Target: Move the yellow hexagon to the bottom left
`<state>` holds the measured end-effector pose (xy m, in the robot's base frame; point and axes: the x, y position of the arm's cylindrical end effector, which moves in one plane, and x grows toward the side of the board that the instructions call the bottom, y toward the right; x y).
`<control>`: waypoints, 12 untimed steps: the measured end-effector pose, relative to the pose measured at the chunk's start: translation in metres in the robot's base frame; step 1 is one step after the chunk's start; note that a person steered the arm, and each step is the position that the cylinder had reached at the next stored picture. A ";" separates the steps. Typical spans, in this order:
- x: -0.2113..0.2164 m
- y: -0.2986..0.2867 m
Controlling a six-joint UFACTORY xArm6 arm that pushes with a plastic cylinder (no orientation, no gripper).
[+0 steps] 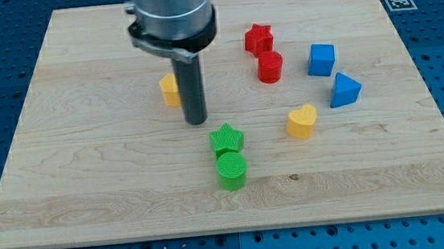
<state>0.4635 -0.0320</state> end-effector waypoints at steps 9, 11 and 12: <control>-0.073 -0.055; -0.041 -0.079; -0.037 -0.079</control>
<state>0.4266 -0.1111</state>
